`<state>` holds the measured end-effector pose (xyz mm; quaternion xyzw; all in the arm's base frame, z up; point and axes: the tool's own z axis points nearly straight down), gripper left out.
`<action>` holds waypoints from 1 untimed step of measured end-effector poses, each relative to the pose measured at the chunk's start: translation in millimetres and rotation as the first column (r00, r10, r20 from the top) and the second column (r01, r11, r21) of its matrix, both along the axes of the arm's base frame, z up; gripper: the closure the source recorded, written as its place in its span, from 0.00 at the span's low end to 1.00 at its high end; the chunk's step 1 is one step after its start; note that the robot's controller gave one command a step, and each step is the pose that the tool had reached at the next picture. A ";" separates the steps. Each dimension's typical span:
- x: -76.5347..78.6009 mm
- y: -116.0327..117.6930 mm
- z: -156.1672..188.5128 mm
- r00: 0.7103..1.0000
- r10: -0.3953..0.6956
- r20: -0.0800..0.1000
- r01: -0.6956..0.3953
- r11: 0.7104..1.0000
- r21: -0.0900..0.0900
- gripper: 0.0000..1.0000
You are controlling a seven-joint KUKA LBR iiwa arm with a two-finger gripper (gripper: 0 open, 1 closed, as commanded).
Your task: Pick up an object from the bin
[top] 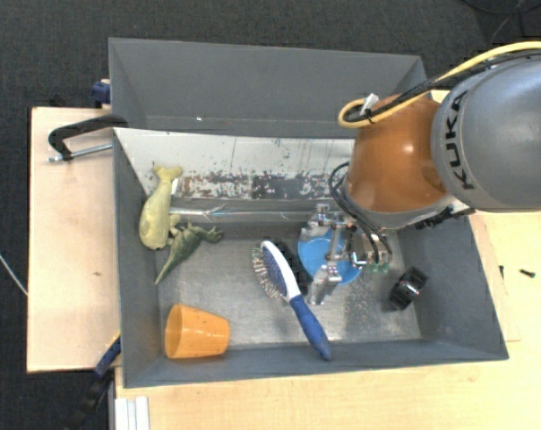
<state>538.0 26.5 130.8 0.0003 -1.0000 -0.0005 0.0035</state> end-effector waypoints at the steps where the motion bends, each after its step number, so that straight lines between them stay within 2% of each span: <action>1: 20.9 -29.5 -56.9 0.982 -0.188 0.012 0.188 0.982 0.003 0.00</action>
Offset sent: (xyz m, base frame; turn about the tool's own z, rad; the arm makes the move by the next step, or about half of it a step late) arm 0.0182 -0.0313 -0.0608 0.1914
